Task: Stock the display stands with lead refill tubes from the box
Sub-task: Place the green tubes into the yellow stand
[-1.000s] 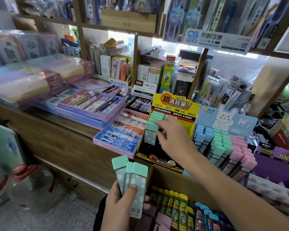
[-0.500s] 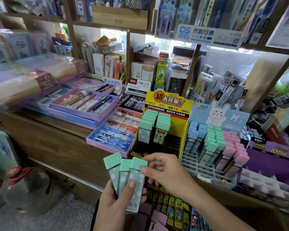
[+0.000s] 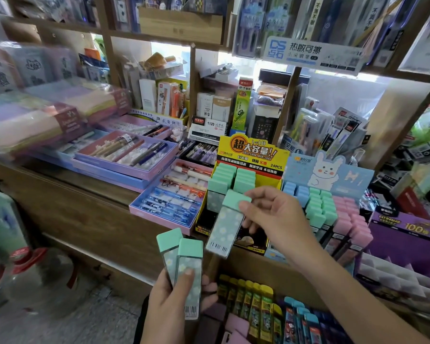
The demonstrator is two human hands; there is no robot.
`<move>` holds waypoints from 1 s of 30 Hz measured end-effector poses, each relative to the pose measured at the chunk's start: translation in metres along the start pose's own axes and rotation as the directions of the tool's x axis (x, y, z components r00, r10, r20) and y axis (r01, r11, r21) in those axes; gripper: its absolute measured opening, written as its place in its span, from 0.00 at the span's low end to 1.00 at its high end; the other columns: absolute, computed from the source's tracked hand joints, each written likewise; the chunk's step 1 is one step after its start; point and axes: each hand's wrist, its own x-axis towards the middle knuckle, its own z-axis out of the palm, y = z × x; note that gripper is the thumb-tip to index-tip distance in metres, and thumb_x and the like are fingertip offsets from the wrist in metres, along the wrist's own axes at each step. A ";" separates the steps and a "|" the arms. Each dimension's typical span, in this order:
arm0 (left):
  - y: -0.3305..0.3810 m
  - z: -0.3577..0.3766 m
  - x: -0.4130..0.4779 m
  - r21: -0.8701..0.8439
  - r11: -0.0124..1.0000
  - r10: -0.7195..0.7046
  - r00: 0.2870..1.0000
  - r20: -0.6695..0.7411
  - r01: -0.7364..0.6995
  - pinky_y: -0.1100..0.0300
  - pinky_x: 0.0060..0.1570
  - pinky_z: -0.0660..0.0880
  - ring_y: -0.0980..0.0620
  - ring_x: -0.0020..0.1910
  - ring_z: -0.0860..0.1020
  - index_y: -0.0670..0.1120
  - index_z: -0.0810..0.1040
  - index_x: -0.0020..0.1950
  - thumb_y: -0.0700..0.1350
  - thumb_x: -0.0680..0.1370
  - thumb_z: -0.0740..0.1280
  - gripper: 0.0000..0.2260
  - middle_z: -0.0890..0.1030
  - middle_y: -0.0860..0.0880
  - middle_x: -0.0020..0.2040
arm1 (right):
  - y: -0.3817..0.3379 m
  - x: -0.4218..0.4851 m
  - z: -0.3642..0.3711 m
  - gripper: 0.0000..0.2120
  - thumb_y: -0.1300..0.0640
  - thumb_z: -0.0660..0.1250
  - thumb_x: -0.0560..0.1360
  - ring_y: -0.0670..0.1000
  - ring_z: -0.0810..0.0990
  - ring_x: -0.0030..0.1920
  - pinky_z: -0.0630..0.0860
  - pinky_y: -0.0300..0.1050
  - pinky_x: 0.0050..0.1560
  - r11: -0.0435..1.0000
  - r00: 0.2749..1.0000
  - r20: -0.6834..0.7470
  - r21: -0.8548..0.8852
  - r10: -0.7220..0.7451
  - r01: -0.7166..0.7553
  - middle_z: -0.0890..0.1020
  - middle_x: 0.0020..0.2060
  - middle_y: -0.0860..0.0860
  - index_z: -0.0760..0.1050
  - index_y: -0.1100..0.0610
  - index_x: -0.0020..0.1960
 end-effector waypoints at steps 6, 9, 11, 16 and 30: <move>-0.002 0.000 0.003 -0.012 1.000 -0.011 1.000 0.005 0.011 0.50 0.33 0.83 0.35 0.38 0.85 0.41 0.80 0.56 0.39 0.80 0.66 0.07 0.84 0.33 0.40 | -0.010 0.023 -0.005 0.07 0.61 0.72 0.79 0.52 0.85 0.38 0.83 0.41 0.40 0.972 0.974 -0.119 -0.160 -0.195 0.175 0.84 0.40 0.53 0.79 0.50 0.51; -0.001 0.000 0.003 -0.012 1.000 -0.014 1.000 -0.002 0.014 0.50 0.33 0.83 0.35 0.38 0.85 0.40 0.80 0.56 0.40 0.80 0.66 0.07 0.84 0.33 0.39 | -0.003 0.030 -0.003 0.09 0.59 0.72 0.79 0.57 0.83 0.44 0.84 0.53 0.47 0.941 0.971 -0.085 -0.278 -0.225 0.193 0.82 0.43 0.53 0.78 0.45 0.50; -0.001 0.000 0.003 -0.016 1.000 -0.019 1.000 -0.008 0.019 0.50 0.33 0.83 0.35 0.38 0.85 0.41 0.80 0.56 0.40 0.80 0.66 0.07 0.84 0.33 0.39 | 0.003 0.032 -0.001 0.09 0.58 0.72 0.79 0.56 0.82 0.45 0.83 0.56 0.49 0.917 0.973 -0.053 -0.349 -0.224 0.192 0.81 0.43 0.51 0.77 0.44 0.49; -0.001 0.001 0.003 -0.012 1.000 -0.017 1.000 0.004 0.017 0.51 0.33 0.83 0.35 0.39 0.85 0.42 0.80 0.56 0.39 0.81 0.66 0.07 0.84 0.33 0.41 | 0.010 0.037 0.005 0.04 0.57 0.72 0.79 0.53 0.82 0.43 0.81 0.45 0.46 0.873 0.969 -0.037 -0.443 -0.246 0.205 0.80 0.41 0.48 0.79 0.50 0.52; -0.007 -0.005 0.009 -0.013 0.999 -0.038 0.999 -0.016 0.038 0.48 0.34 0.82 0.32 0.40 0.85 0.43 0.83 0.52 0.39 0.80 0.67 0.05 0.84 0.31 0.41 | 0.000 0.050 0.033 0.06 0.58 0.70 0.81 0.45 0.80 0.41 0.80 0.42 0.45 0.804 0.950 0.092 -0.512 -0.299 0.303 0.78 0.39 0.43 0.80 0.56 0.57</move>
